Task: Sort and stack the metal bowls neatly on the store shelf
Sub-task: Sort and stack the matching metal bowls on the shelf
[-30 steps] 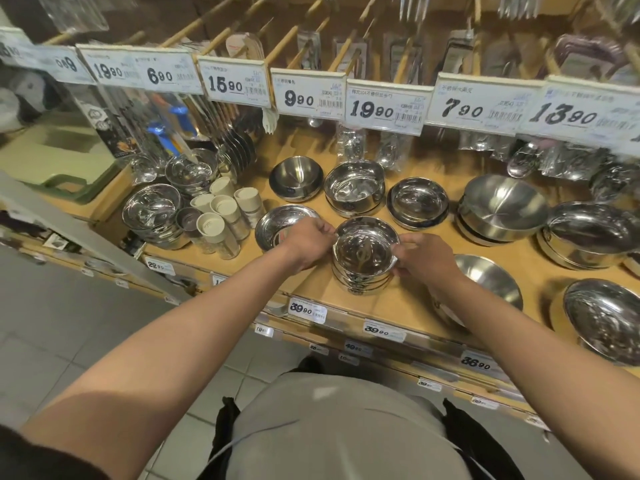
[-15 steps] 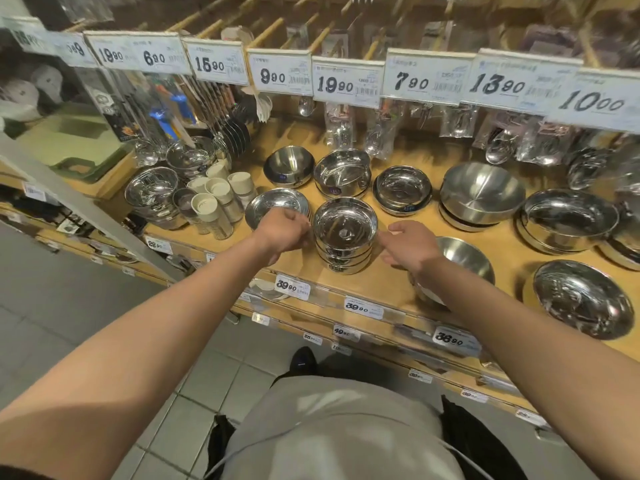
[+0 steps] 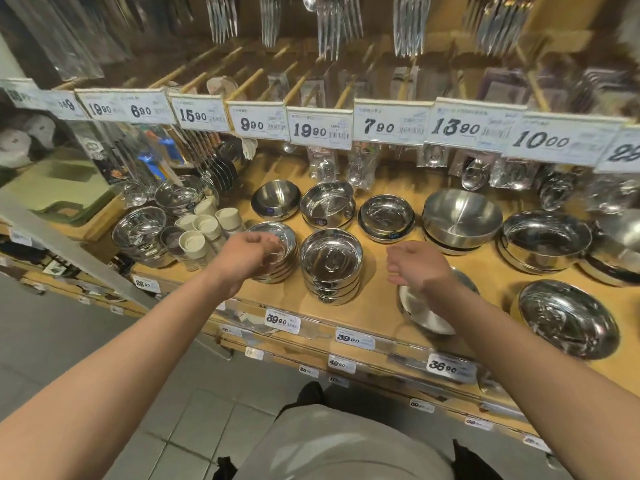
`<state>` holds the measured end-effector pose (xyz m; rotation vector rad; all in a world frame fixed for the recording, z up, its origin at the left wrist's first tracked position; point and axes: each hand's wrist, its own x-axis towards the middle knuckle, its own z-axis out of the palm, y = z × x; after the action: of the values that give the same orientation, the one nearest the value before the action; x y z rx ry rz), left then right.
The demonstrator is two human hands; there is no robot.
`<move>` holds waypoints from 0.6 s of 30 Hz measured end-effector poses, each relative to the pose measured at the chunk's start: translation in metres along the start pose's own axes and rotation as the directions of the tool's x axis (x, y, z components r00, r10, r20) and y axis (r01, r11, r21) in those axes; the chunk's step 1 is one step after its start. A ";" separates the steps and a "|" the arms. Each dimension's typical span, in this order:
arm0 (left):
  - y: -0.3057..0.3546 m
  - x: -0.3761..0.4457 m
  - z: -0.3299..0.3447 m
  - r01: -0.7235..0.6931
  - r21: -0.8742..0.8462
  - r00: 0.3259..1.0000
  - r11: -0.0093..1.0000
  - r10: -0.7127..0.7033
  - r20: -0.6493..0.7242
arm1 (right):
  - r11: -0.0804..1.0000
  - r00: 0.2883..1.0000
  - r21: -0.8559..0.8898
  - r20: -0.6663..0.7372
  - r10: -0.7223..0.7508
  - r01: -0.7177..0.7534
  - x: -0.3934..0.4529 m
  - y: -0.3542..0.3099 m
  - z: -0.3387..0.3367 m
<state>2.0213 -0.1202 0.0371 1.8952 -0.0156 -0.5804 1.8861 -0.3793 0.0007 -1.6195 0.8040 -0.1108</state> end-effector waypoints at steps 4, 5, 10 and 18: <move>0.005 0.023 -0.018 0.004 -0.009 1.000 1.000 -0.004 -0.010 | 0.996 0.998 0.078 -0.054 -0.029 0.033 0.007 -0.004 -0.013; 0.007 0.029 -0.018 0.007 -0.006 1.000 1.000 -0.007 -0.006 | 0.996 0.997 0.078 -0.055 -0.048 0.052 0.009 -0.005 -0.015; 0.018 0.057 -0.011 0.032 -0.021 0.999 0.999 -0.031 0.030 | 0.997 0.998 0.045 -0.045 -0.053 0.055 0.035 -0.013 -0.006; 0.020 0.104 -0.061 0.049 -0.003 0.998 0.999 -0.049 0.034 | 0.996 0.999 -0.077 -0.002 0.042 -0.043 0.127 -0.048 0.061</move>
<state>2.1421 -0.1037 0.0316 1.8860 0.0096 -0.6455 2.0330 -0.3983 -0.0161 -1.6740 0.8514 -0.0502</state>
